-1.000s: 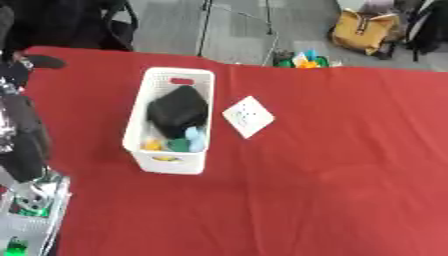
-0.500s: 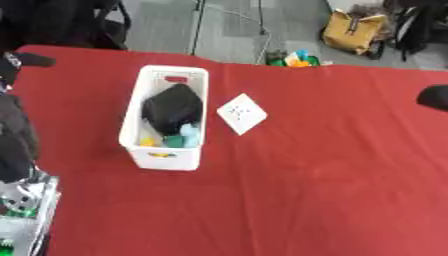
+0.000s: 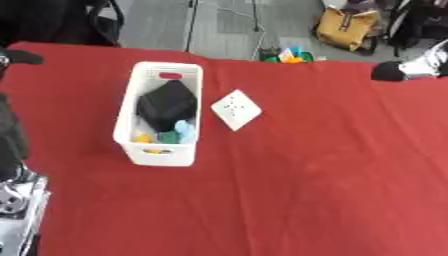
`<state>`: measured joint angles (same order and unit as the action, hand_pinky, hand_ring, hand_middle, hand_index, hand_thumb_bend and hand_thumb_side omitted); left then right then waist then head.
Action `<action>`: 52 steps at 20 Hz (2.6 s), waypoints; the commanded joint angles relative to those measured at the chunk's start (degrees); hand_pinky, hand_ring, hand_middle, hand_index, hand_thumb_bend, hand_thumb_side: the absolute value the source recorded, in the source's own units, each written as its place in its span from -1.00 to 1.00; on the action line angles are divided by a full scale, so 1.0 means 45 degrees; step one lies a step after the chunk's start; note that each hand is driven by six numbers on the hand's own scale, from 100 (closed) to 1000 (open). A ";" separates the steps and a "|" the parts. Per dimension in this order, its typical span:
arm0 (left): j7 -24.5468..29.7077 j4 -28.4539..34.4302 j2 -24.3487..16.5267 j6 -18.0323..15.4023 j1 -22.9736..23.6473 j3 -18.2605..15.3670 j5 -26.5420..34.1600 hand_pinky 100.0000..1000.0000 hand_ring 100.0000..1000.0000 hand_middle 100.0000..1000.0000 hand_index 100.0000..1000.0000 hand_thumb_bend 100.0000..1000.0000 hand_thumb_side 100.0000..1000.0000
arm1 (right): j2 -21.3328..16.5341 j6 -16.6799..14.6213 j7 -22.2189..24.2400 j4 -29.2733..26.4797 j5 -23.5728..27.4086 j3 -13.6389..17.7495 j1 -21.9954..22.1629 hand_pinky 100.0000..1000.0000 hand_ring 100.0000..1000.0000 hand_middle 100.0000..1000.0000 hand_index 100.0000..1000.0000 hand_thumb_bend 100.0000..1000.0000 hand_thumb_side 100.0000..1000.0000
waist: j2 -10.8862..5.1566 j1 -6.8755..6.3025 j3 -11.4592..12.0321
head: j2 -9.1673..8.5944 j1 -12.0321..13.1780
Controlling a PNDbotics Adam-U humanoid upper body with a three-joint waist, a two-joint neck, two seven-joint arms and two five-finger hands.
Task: Pick up objects on the table and place them in the box.
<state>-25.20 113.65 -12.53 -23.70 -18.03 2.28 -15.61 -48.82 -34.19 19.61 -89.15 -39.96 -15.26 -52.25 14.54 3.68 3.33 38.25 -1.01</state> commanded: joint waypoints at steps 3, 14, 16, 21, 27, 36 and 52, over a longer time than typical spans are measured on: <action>0.0144 0.0208 -0.0195 -0.0004 -0.0084 0.0082 0.0108 -0.07 0.81 0.84 0.58 -0.92 1.00 | 0.0924 -0.0408 -0.0243 0.1561 -0.0419 0.0128 -0.0893 0.75 0.82 0.80 0.90 0.34 0.97 | -0.0253 -0.0049 0.0084 | 0.0059 -0.0219; 0.0310 0.0208 0.0049 -0.0026 -0.0304 0.0211 0.0313 -0.07 0.81 0.84 0.58 -0.92 1.00 | 0.4024 0.1838 -0.3508 0.3880 -0.1161 0.0175 -0.1417 0.65 0.77 0.62 0.84 0.63 0.97 | -0.0122 -0.0180 0.0532 | -0.0286 -0.0640; 0.0329 0.0208 0.0082 -0.0028 -0.0328 0.0219 0.0338 -0.07 0.81 0.84 0.58 -0.92 1.00 | 0.4414 0.2239 -0.4116 0.4212 -0.1629 0.0093 -0.1410 0.66 0.78 0.63 0.84 0.62 0.96 | -0.0098 -0.0203 0.0578 | -0.0325 -0.0704; 0.0402 0.0208 0.0147 -0.0049 -0.0371 0.0247 0.0366 -0.07 0.81 0.85 0.58 -0.92 1.00 | 0.5146 0.2583 -0.4492 0.4745 -0.2919 -0.0174 -0.1268 0.68 0.80 0.64 0.84 0.70 0.83 | -0.0027 -0.0235 0.0611 | -0.0443 -0.0773; 0.0501 0.0208 0.0198 -0.0033 -0.0403 0.0269 0.0408 -0.07 0.81 0.85 0.56 -0.93 1.00 | 0.5731 0.2536 -0.3362 0.4913 -0.3241 -0.0253 -0.1143 0.71 0.83 0.66 0.88 0.81 0.53 | -0.0012 -0.0264 0.0621 | -0.0447 -0.0831; 0.0545 0.0208 0.0239 -0.0003 -0.0405 0.0279 0.0430 -0.07 0.82 0.85 0.54 -0.93 1.00 | 0.6190 0.3177 -0.3043 0.4356 -0.3898 -0.0498 -0.0823 0.70 0.83 0.66 0.85 0.74 0.44 | 0.0023 -0.0274 0.0670 | -0.0444 -0.0940; 0.0646 0.0208 0.0354 0.0024 -0.0467 0.0341 0.0465 -0.08 0.84 0.85 0.52 -0.94 1.00 | 0.6846 0.1748 -0.4037 0.5683 -0.1477 -0.0218 -0.0402 0.65 0.80 0.58 0.92 0.62 0.71 | 0.0311 -0.0365 0.0806 | -0.0720 -0.1272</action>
<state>-22.56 113.65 -10.77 -23.54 -19.19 3.70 -13.76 -17.79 -25.86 1.65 -63.41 -47.56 -16.93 -53.29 16.81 2.32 6.90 35.64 -6.57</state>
